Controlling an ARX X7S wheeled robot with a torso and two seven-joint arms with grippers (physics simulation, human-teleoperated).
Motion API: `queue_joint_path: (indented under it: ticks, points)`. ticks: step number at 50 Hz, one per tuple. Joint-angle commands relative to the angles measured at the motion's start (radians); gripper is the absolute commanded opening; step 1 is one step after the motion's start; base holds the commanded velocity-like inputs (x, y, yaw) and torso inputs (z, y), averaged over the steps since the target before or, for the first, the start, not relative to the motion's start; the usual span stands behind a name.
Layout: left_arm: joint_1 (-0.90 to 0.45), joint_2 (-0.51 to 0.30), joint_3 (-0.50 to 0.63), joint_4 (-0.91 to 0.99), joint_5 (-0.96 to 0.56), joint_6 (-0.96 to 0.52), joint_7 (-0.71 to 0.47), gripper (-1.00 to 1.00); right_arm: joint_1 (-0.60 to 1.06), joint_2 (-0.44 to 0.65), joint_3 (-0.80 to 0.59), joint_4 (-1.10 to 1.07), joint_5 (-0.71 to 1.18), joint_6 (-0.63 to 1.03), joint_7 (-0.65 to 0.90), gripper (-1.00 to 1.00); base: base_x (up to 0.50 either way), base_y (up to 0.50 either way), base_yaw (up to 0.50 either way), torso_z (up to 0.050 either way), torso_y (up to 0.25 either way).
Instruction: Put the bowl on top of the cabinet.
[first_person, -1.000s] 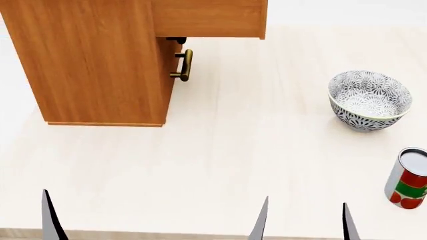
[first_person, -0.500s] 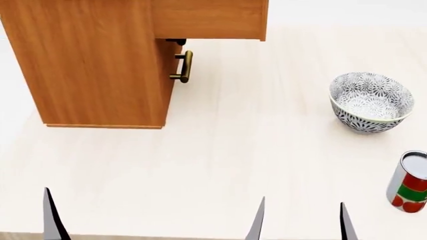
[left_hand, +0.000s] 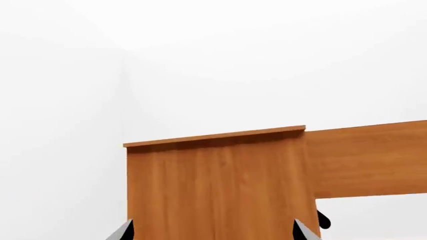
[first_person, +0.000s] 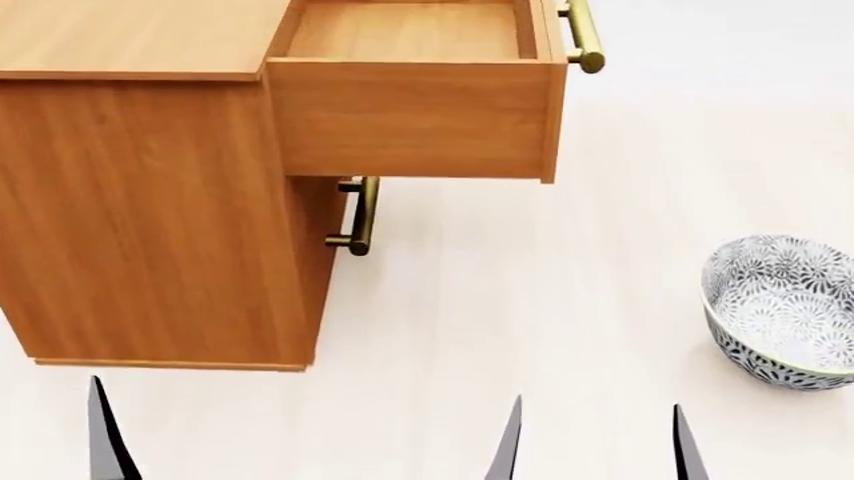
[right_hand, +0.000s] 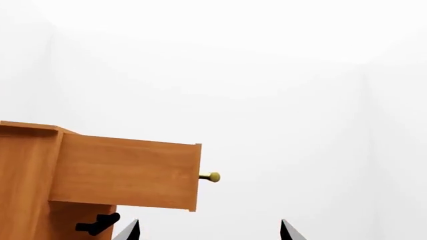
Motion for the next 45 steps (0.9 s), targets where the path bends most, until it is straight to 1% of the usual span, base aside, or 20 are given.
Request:
queue_joint_path:
  ticks: [1,8,16,34,38,42,43,44,45]
  points:
    - [0.003,-0.012,0.003,-0.009,-0.017,0.032,-0.007,1.00,0.000,0.007,-0.006,0.000,-0.009,-0.011,0.009,1.00,0.50,0.15,0.00,0.000,0.000]
    - [0.001,-0.020,0.009,-0.006,-0.019,0.027,-0.016,1.00,0.000,0.014,-0.015,-0.005,-0.032,-0.005,0.021,1.00,0.50,0.21,0.00,0.000,0.000]
    - [0.001,-0.029,0.017,-0.006,-0.022,0.025,-0.026,1.00,0.001,0.020,-0.020,0.001,-0.007,-0.004,0.030,1.00,0.49,0.24,0.00,0.000,0.000]
    - [-0.002,-0.043,0.035,-0.009,-0.026,0.024,-0.045,1.00,0.006,0.033,-0.029,0.004,0.005,0.016,0.053,1.00,0.00,0.00,0.00,0.000,0.000]
    - [-0.003,-0.047,0.037,-0.009,-0.027,0.023,-0.049,1.00,0.002,0.038,-0.026,-0.011,-0.036,0.072,0.061,1.00,0.00,0.00,0.00,0.000,0.000]
    - [-0.006,-0.051,0.034,0.000,-0.034,0.014,-0.052,1.00,0.002,0.054,-0.013,-0.051,-0.113,0.278,0.035,1.00,0.00,0.00,0.00,0.000,0.000]
    - [-0.007,-0.052,0.034,-0.001,-0.035,0.014,-0.053,1.00,0.004,0.065,-0.006,-0.052,-0.127,0.348,0.015,1.00,0.00,0.00,0.00,0.000,0.000]
    - [-0.007,-0.053,0.034,-0.002,-0.036,0.016,-0.055,1.00,0.006,0.083,0.004,-0.057,-0.100,0.408,-0.027,1.00,0.00,0.00,0.00,0.000,0.000]
    - [-0.007,-0.054,0.034,-0.003,-0.036,0.016,-0.056,1.00,0.007,0.089,0.006,-0.058,-0.118,0.425,-0.024,1.00,0.00,0.00,0.00,0.000,0.000]
